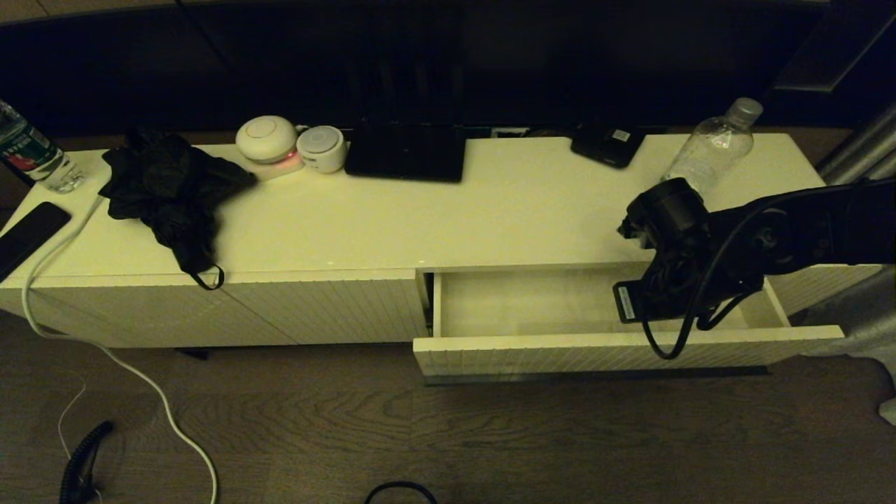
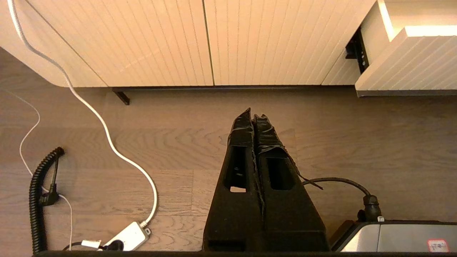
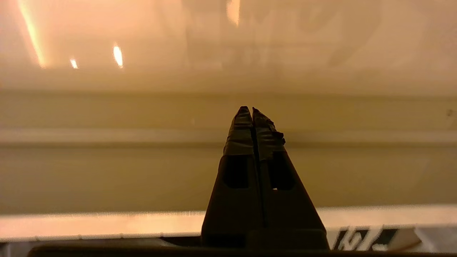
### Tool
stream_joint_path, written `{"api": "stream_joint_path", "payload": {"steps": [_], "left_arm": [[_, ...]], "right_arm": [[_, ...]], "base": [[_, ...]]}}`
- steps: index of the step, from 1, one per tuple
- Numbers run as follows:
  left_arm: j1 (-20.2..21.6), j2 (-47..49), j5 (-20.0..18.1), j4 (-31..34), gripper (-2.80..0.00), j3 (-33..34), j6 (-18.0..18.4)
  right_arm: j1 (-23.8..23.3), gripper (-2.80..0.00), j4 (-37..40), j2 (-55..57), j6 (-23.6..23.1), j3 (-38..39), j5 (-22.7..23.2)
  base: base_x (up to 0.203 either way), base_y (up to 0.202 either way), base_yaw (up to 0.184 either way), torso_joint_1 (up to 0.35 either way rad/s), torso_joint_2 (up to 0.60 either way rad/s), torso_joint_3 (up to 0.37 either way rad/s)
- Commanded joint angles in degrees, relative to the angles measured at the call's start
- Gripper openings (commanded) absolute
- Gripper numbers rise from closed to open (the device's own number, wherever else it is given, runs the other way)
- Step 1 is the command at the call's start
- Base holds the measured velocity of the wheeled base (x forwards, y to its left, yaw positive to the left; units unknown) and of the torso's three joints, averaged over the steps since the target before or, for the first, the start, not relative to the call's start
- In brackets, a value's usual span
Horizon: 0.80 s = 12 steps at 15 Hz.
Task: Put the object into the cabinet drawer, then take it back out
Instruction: Open the drawer
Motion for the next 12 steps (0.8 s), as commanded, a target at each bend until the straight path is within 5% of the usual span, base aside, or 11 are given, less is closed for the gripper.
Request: {"api": "stream_joint_path", "payload": {"steps": [1, 12], "left_arm": [[0.0, -0.1, 0.0, 0.0, -2.8, 0.1, 0.0], [0.0, -0.1, 0.0, 0.0, -2.8, 0.1, 0.0]], "right_arm": [[0.2, -2.8, 1.1, -0.2, 0.1, 0.4, -0.1], [0.3, -2.8, 10.9, -1.1, 4.3, 1.4, 5.1]], "base": [[0.0, 0.0, 0.0, 0.0, 0.0, 0.0], [0.0, 0.0, 0.0, 0.0, 0.0, 0.0]]}}
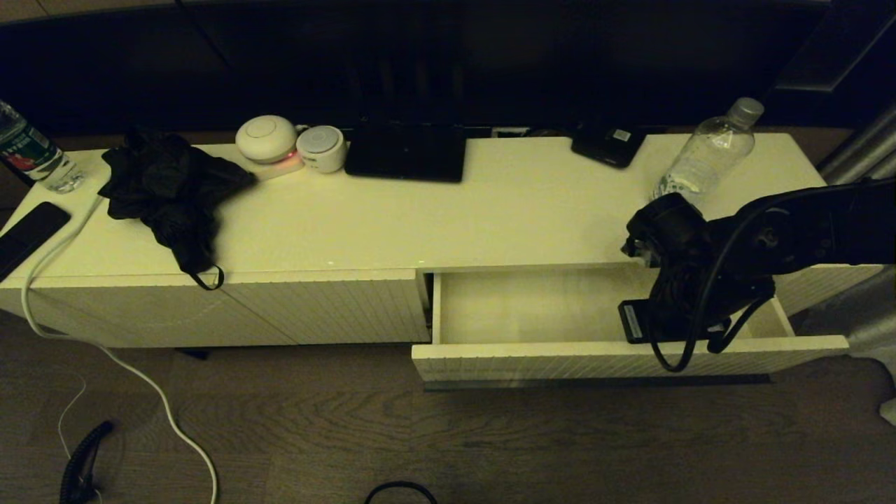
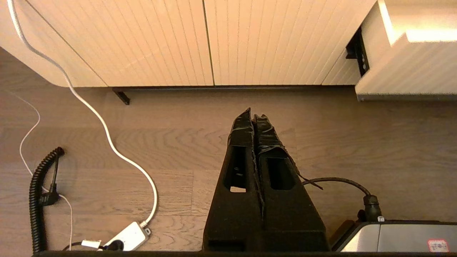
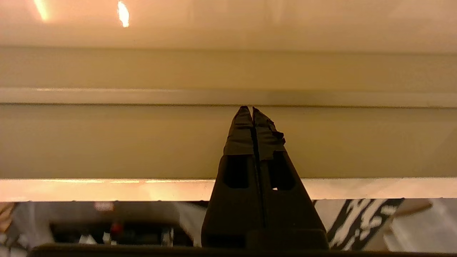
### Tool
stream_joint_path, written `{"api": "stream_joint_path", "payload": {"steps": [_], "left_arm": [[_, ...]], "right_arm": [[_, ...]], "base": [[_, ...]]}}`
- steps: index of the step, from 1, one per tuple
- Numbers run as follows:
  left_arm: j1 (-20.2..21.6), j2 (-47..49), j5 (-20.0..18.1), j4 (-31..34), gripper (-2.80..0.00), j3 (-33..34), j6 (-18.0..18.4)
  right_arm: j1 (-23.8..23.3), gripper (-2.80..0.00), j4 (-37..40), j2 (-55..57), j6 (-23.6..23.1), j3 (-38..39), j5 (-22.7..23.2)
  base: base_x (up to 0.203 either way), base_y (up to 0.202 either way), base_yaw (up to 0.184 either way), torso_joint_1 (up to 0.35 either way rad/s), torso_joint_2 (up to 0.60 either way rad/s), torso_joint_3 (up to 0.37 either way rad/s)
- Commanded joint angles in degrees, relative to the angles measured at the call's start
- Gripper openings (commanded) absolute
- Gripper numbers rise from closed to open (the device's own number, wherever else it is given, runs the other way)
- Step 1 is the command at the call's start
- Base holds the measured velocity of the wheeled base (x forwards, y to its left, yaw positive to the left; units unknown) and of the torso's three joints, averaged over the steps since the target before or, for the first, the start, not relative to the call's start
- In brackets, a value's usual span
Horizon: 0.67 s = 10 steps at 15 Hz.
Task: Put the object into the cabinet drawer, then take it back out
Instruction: Open the drawer
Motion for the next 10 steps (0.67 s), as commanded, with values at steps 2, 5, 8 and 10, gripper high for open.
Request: {"api": "stream_joint_path", "payload": {"steps": [2, 5, 8, 10], "left_arm": [[0.0, -0.1, 0.0, 0.0, -2.8, 0.1, 0.0], [0.0, -0.1, 0.0, -0.1, -2.8, 0.1, 0.0], [0.0, -0.1, 0.0, 0.0, -2.8, 0.0, 0.0], [0.0, -0.1, 0.0, 0.0, -2.8, 0.0, 0.0]], "right_arm": [[0.4, -2.8, 3.7, -0.7, 0.5, 0.3, 0.1], [1.3, -2.8, 5.6, -0.8, 1.6, 1.4, 0.1], [1.7, -2.8, 6.2, -1.3, 2.2, 3.3, 0.9], [1.7, -2.8, 6.1, -2.0, 2.9, 4.6, 2.7]], "base": [[0.0, 0.0, 0.0, 0.0, 0.0, 0.0], [0.0, 0.0, 0.0, 0.0, 0.0, 0.0], [0.0, 0.0, 0.0, 0.0, 0.0, 0.0], [0.0, 0.0, 0.0, 0.0, 0.0, 0.0]]}}
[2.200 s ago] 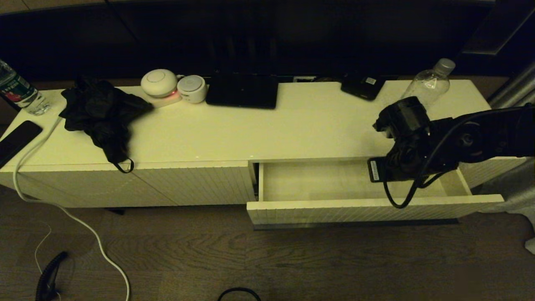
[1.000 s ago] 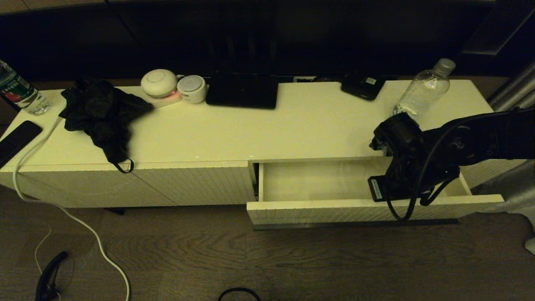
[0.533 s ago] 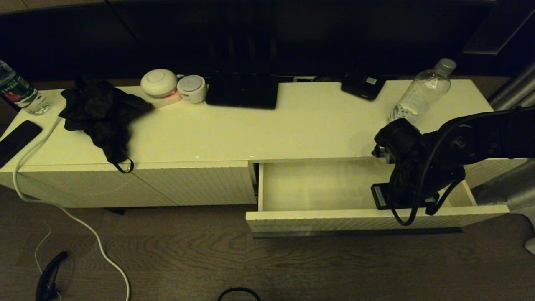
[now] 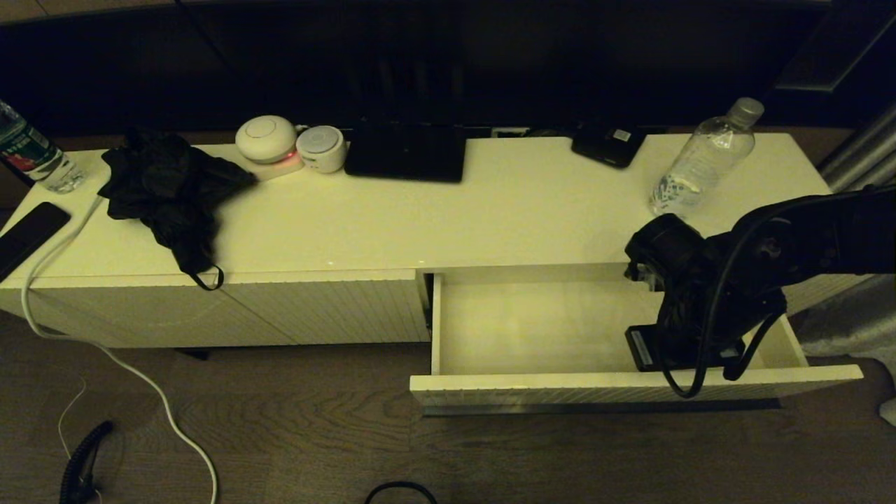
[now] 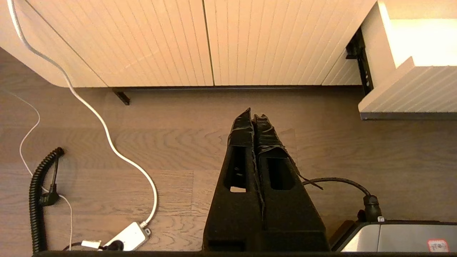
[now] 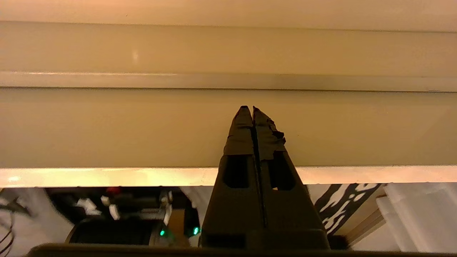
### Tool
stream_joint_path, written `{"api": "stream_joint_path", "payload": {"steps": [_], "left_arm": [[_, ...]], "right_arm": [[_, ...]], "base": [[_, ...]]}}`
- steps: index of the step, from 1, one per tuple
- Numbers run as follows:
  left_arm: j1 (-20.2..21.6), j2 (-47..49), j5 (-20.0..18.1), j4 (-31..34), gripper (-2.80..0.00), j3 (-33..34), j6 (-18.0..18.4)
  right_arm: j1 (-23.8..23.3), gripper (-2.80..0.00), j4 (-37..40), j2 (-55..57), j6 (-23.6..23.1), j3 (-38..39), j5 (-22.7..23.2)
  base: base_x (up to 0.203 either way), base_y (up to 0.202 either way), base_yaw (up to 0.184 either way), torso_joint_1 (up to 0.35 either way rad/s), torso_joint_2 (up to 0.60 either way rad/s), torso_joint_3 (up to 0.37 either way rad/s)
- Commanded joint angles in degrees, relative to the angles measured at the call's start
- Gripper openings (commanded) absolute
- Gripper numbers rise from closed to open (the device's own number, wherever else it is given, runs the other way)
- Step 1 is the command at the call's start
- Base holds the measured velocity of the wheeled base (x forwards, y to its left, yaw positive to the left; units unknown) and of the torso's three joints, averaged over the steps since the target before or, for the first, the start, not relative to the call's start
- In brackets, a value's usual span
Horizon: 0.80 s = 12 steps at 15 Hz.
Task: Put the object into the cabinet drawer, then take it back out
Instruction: Open the drawer
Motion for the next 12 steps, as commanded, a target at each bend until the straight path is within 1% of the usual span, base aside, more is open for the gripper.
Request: {"api": "stream_joint_path", "payload": {"steps": [1, 9, 12], "left_arm": [[0.0, -0.1, 0.0, 0.0, -2.8, 0.0, 0.0], [0.0, -0.1, 0.0, 0.0, -2.8, 0.1, 0.0], [0.0, -0.1, 0.0, 0.0, -2.8, 0.1, 0.0]], "right_arm": [[0.4, -2.8, 0.4, -0.7, 1.4, 1.7, 1.6], [2.8, -2.8, 1.0, -5.0, 1.5, 7.6, 2.7], [2.9, -2.8, 0.9, -6.0, 1.5, 10.5, 2.8]], "base": [[0.0, 0.0, 0.0, 0.0, 0.0, 0.0], [0.0, 0.0, 0.0, 0.0, 0.0, 0.0], [0.0, 0.0, 0.0, 0.0, 0.0, 0.0]]}}
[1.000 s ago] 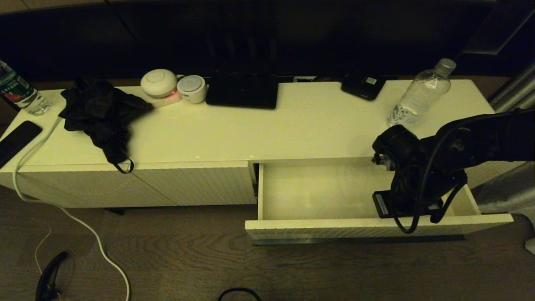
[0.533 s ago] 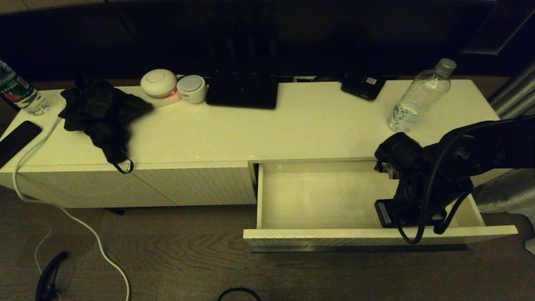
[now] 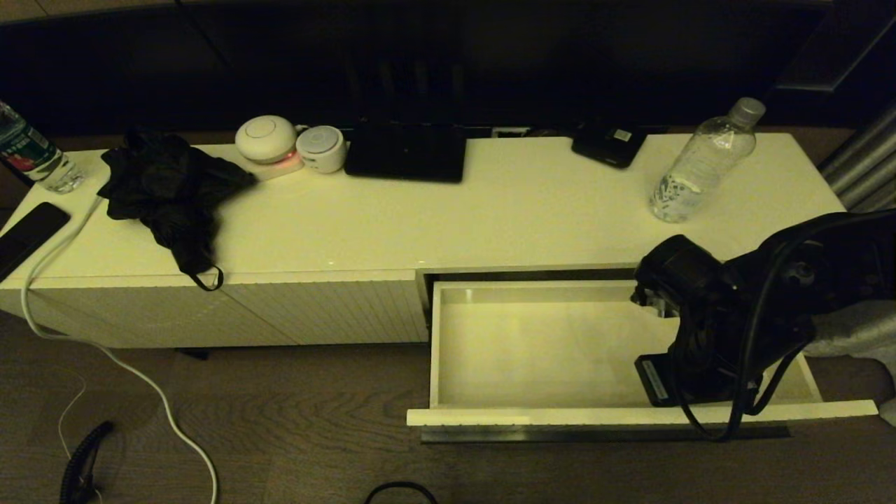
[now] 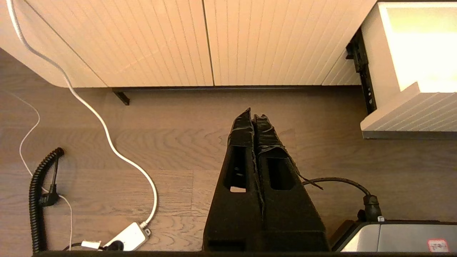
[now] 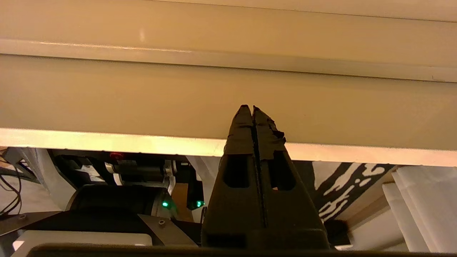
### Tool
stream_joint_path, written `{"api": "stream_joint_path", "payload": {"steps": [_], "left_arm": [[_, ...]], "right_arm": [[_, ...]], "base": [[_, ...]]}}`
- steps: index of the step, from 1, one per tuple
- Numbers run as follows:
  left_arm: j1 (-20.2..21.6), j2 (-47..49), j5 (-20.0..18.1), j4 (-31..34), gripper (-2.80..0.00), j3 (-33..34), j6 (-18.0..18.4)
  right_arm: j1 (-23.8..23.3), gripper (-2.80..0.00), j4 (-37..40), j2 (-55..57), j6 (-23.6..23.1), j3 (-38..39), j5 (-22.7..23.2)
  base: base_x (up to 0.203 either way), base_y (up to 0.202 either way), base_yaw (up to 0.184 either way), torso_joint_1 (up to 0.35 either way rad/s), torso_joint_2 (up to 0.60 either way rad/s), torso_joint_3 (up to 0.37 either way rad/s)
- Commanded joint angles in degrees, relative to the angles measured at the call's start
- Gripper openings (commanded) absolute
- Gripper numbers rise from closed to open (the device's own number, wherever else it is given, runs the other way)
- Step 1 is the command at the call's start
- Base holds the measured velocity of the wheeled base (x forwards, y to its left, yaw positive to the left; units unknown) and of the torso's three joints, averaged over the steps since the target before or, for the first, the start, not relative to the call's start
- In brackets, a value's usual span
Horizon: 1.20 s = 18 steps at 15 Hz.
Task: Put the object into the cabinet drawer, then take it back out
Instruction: Open the drawer, then put the mineral water in the drawer
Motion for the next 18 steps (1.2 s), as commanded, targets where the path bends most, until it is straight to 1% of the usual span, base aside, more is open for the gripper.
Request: {"api": "stream_joint_path", "payload": {"steps": [1, 4, 7, 9, 11, 13, 14, 16, 18], "left_arm": [[0.0, -0.1, 0.0, 0.0, -2.8, 0.1, 0.0], [0.0, -0.1, 0.0, 0.0, -2.8, 0.0, 0.0], [0.0, -0.1, 0.0, 0.0, -2.8, 0.1, 0.0], [0.0, -0.1, 0.0, 0.0, -2.8, 0.1, 0.0], [0.0, -0.1, 0.0, 0.0, -2.8, 0.0, 0.0], [0.0, -0.1, 0.0, 0.0, -2.8, 0.1, 0.0], [0.0, -0.1, 0.0, 0.0, -2.8, 0.1, 0.0], [0.0, -0.1, 0.0, 0.0, -2.8, 0.0, 0.0], [0.0, -0.1, 0.0, 0.0, -2.8, 0.0, 0.0]], "right_arm": [[0.2, -2.8, 0.3, -1.4, 0.1, 2.7, 0.0], [0.6, -2.8, 0.0, -2.6, 0.1, 4.3, 0.0], [0.5, -2.8, -0.1, -3.7, 0.1, 3.7, -0.1], [0.6, -2.8, -0.3, -6.9, 0.1, 2.6, -0.2], [0.6, -2.8, -0.5, -10.5, 0.0, 0.5, -1.1], [0.8, -2.8, -0.6, -14.5, 0.0, -1.4, -3.1], [1.3, -2.8, -0.8, -16.5, 0.1, -1.9, -4.6], [2.4, -2.8, -3.0, -20.5, 0.1, -1.9, -9.2], [5.9, -2.8, -7.2, -24.5, -0.4, 0.6, -20.1]], "base": [[0.0, 0.0, 0.0, 0.0, 0.0, 0.0], [0.0, 0.0, 0.0, 0.0, 0.0, 0.0], [0.0, 0.0, 0.0, 0.0, 0.0, 0.0], [0.0, 0.0, 0.0, 0.0, 0.0, 0.0], [0.0, 0.0, 0.0, 0.0, 0.0, 0.0], [0.0, 0.0, 0.0, 0.0, 0.0, 0.0], [0.0, 0.0, 0.0, 0.0, 0.0, 0.0], [0.0, 0.0, 0.0, 0.0, 0.0, 0.0], [0.0, 0.0, 0.0, 0.0, 0.0, 0.0]]}}
